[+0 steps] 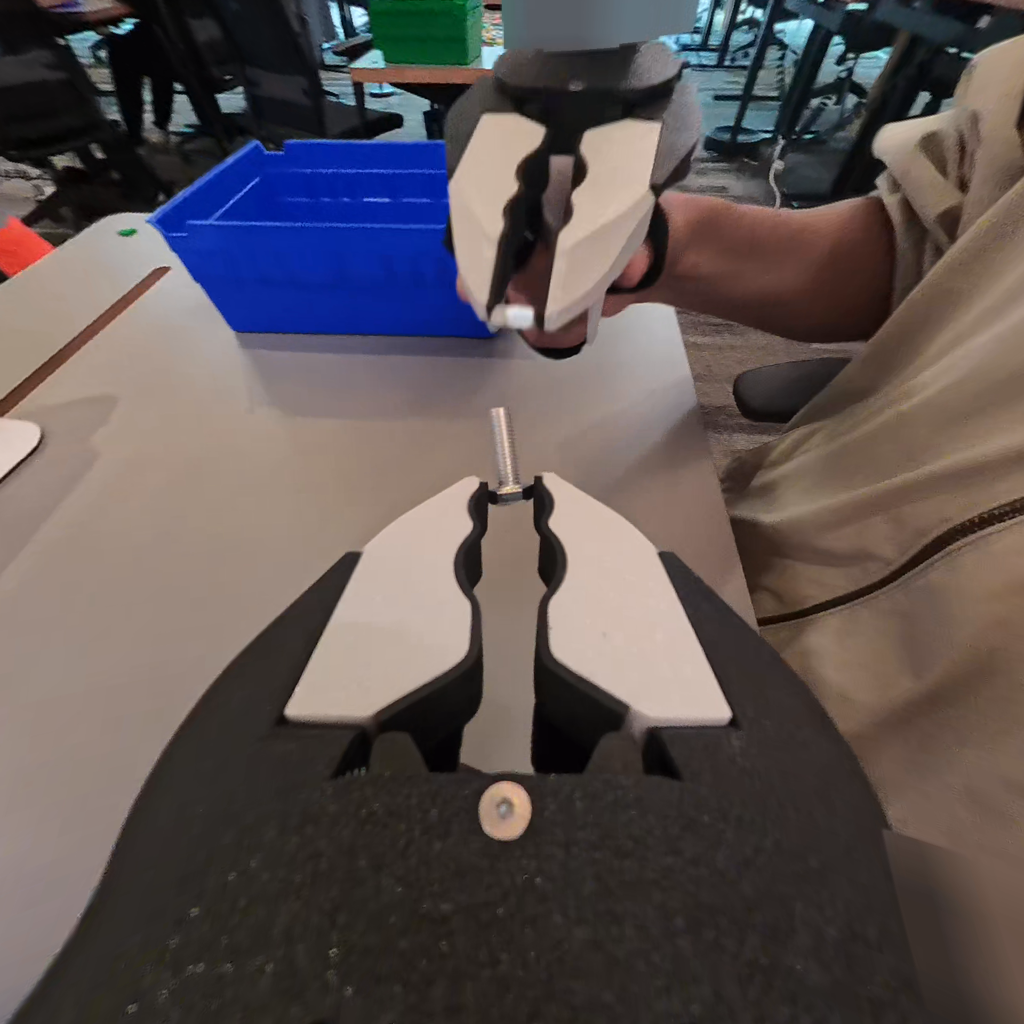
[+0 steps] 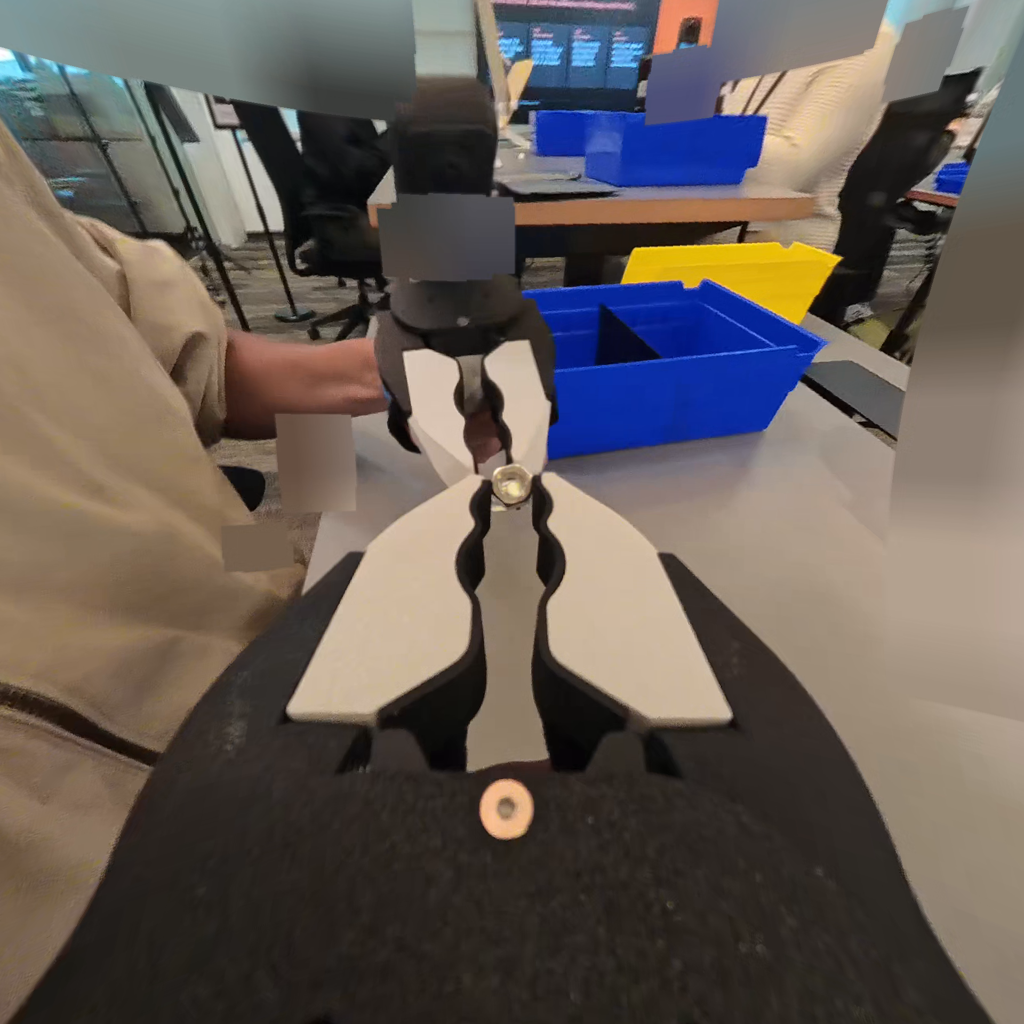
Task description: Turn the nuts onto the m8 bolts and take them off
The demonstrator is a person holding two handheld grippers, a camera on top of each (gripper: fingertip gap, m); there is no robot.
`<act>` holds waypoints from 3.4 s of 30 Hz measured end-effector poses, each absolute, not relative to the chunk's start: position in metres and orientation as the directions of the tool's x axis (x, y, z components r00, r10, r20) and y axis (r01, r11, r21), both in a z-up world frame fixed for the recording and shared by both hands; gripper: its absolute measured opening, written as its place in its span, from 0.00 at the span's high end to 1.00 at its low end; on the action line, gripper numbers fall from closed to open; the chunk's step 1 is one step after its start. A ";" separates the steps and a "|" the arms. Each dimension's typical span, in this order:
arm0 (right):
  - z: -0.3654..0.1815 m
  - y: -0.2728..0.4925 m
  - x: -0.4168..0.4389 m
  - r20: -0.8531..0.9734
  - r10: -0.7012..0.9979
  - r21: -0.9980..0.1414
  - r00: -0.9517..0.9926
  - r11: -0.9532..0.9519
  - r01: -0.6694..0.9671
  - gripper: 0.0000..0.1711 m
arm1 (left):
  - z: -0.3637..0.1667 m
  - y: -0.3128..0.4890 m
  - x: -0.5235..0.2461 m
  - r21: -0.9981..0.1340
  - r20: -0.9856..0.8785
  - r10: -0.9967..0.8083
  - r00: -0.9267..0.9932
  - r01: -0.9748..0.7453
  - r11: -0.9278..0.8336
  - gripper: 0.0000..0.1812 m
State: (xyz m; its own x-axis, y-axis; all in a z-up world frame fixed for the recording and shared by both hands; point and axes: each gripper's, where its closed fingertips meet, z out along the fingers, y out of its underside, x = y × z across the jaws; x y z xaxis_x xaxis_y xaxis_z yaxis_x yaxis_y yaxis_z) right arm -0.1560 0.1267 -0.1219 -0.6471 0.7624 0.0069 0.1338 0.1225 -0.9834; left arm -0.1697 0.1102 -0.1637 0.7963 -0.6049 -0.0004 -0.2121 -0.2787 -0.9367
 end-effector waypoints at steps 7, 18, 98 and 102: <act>-0.124 0.129 -0.162 -0.019 0.722 -0.982 -0.691 0.116 0.148 0.92 | -0.152 0.122 -0.160 -0.947 0.053 -0.696 0.716 -0.184 -0.262 0.91; -0.128 0.136 -0.162 -0.124 0.702 -0.980 -0.701 0.023 0.195 0.92 | -0.152 0.134 -0.161 -0.957 0.012 -0.667 0.745 -0.185 -0.224 0.92; -0.148 0.127 -0.201 -0.372 0.879 -0.866 -0.300 -0.212 0.452 0.89 | -0.178 0.140 -0.193 -0.955 -0.188 0.044 0.981 -0.172 -0.244 0.92; -0.146 0.126 -0.200 -0.369 0.877 -0.869 -0.309 -0.207 0.450 0.88 | -0.177 0.141 -0.191 -0.957 -0.171 0.032 0.985 -0.159 -0.242 0.91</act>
State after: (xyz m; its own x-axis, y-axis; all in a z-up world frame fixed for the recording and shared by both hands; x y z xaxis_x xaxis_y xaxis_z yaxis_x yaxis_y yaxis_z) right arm -0.2002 0.1262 -0.1463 -0.3087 0.8768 -0.3687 0.4499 -0.2069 -0.8688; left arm -0.1908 0.1411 -0.1772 0.9847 0.0320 -0.1712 -0.1585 -0.2421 -0.9572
